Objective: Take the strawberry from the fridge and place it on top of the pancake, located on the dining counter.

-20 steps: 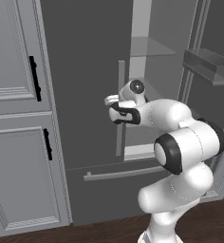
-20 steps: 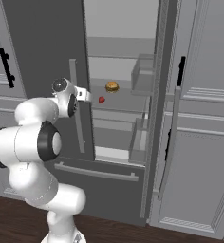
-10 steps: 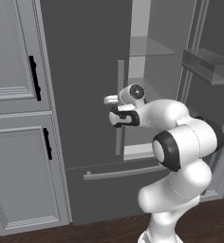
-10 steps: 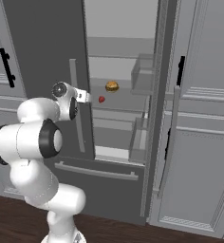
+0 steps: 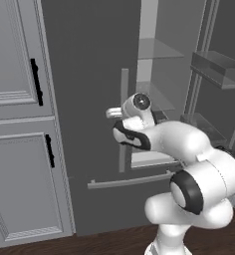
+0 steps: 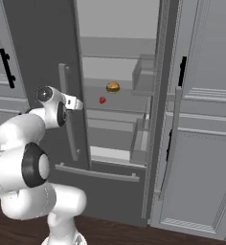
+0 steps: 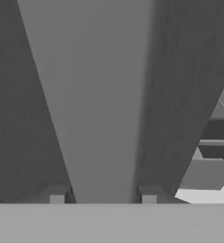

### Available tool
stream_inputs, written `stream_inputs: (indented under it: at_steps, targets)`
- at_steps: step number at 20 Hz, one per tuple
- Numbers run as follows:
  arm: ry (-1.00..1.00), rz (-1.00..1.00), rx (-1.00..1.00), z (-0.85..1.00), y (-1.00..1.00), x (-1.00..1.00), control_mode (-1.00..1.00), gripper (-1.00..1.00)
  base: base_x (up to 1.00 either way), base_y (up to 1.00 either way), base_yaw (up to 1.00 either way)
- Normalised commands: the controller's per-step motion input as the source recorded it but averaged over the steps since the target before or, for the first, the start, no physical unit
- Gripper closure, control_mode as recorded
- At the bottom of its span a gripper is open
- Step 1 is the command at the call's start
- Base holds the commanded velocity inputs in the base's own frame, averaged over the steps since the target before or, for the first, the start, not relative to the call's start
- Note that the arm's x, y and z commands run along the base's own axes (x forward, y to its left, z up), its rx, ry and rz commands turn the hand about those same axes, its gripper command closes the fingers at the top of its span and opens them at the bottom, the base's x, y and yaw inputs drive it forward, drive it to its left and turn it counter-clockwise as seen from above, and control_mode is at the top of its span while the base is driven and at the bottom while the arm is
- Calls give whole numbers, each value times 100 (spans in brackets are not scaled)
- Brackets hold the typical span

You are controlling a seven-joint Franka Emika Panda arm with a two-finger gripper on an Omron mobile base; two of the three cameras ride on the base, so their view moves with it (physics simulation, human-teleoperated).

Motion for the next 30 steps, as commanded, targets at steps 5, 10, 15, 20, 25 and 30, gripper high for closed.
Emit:
stream_inputs:
  at_steps: [5,10,15,20,25,30]
  targets:
    - [5,0,0,1,68,-100,-100,100,0,0,0]
    - [11,0,-2,0,93,-100,-100,100,0,0,0]
    - [12,1,-10,-12,93,-78,-100,-100,0,0,0]
    - [2,0,9,1,-19,-86,-100,-100,0,0,0]
    - [2,0,36,17,-100,-75,-100,-100,0,0,0]
    - [3,0,43,0,-100,-7,-100,-100,0,0,0]
